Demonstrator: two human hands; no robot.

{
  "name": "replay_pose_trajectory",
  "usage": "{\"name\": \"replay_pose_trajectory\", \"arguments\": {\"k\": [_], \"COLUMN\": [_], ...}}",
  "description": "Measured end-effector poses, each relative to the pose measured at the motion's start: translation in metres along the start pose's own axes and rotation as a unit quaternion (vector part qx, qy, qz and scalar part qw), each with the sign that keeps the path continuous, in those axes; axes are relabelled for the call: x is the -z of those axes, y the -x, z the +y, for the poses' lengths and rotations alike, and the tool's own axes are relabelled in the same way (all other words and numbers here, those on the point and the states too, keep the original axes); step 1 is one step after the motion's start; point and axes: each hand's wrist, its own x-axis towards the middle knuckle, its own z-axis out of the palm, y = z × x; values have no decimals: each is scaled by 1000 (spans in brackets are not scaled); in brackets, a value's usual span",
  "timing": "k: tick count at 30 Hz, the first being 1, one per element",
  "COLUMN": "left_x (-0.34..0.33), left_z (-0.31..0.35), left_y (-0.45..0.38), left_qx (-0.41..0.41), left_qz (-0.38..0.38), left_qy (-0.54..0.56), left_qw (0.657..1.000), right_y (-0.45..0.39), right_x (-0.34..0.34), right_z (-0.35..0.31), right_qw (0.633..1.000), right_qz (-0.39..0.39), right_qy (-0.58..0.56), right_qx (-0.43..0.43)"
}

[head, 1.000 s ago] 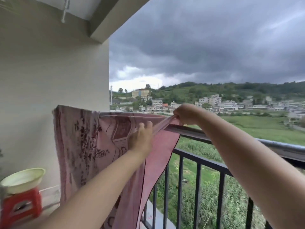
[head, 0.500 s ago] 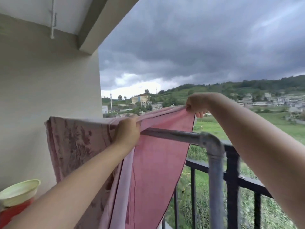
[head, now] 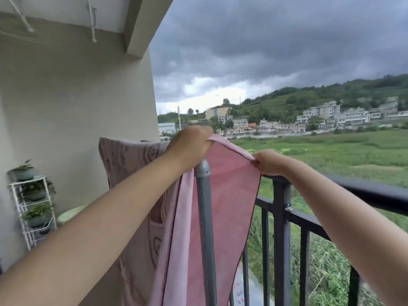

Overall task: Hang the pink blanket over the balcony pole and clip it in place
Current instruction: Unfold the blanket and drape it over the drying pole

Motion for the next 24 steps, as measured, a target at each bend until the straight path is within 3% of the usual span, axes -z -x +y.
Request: {"name": "replay_pose_trajectory", "arguments": {"k": [4,8,11,14,17,21,24], "left_x": [3,-4,-9,-15,-24,-25,-19], "left_z": [11,14,20,24,23,15,9], "left_y": [2,39,65,94,116,131,133], "left_qx": [19,30,67,173,225,246,276], "left_qz": [-34,4,34,4,-37,-67,-119], "left_qy": [-44,-19,-45,-118,-157,-163,-218], "left_qw": [998,999,996,978,961,953,928], "right_y": [26,43,52,59,62,57,49], "right_x": [-7,-19,-17,-12,-17,-31,-35], "right_z": [-21,-56,-70,-72,-74,-73,-60], "right_qw": [976,927,904,902,905,925,949], "right_qz": [87,160,139,81,62,194,228], "right_qy": [-176,-288,-352,-379,-364,-272,-154], "right_qx": [98,180,200,190,212,182,153]}}
